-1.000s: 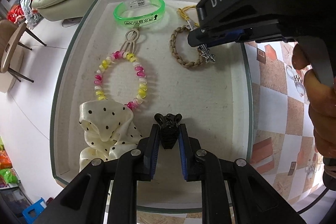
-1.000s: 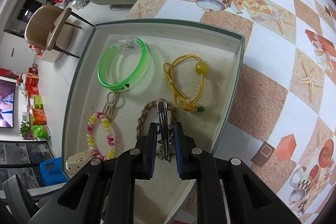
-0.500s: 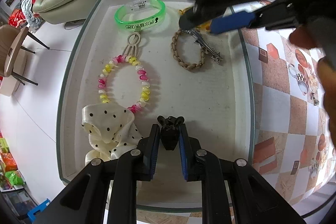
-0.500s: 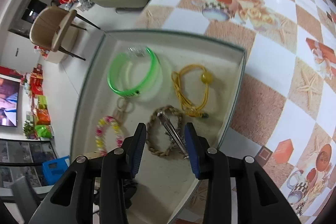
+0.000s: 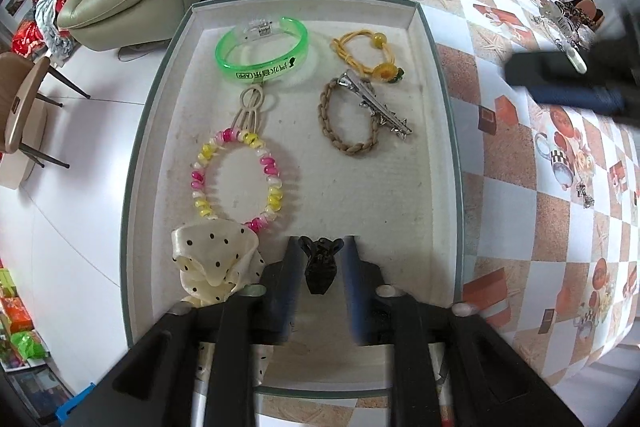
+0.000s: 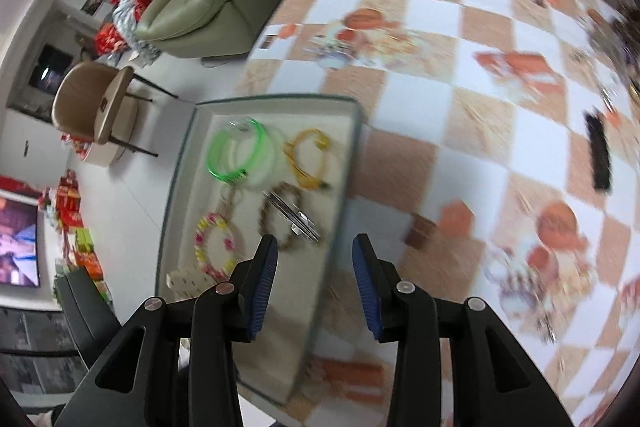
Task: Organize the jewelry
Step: 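Move both open tools back over the table toward the remaining items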
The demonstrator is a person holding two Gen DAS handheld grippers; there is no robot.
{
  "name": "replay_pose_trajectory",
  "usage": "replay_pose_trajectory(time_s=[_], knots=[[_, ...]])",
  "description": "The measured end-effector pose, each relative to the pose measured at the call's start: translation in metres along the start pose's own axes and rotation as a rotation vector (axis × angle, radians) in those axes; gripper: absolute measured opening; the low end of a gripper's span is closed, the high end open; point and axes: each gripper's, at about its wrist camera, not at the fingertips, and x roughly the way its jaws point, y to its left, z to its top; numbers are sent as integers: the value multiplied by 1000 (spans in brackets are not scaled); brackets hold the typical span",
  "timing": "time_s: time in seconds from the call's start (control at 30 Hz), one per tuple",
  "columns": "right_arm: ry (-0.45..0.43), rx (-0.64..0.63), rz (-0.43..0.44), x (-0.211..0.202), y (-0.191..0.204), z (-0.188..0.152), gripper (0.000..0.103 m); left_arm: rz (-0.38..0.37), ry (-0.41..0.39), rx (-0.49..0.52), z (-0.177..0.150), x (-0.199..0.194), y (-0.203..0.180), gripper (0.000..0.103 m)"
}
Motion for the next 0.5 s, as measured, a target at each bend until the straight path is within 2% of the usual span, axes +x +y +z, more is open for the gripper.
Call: replay_pose_trajectory(time_s=[0.03,0.1,0.23,0.43,0.5], knots=[[2,18,-10,-3,-6,-6,43,11,-7,-5,1,-2,1,103],[10,53,-26,-9,-18,-17,43,38,-51,-11,1,-10,2,103],[22,112,-51,-18,-41,-35,43,35,-27,-2,7,-12,0,103],[31,193,-85,-34,-69,-61,62,34,-19,28,10,-16,1,103],[32,219,-93,-39,-78,-69,75,29,-6,44,7,-17,-3,103]])
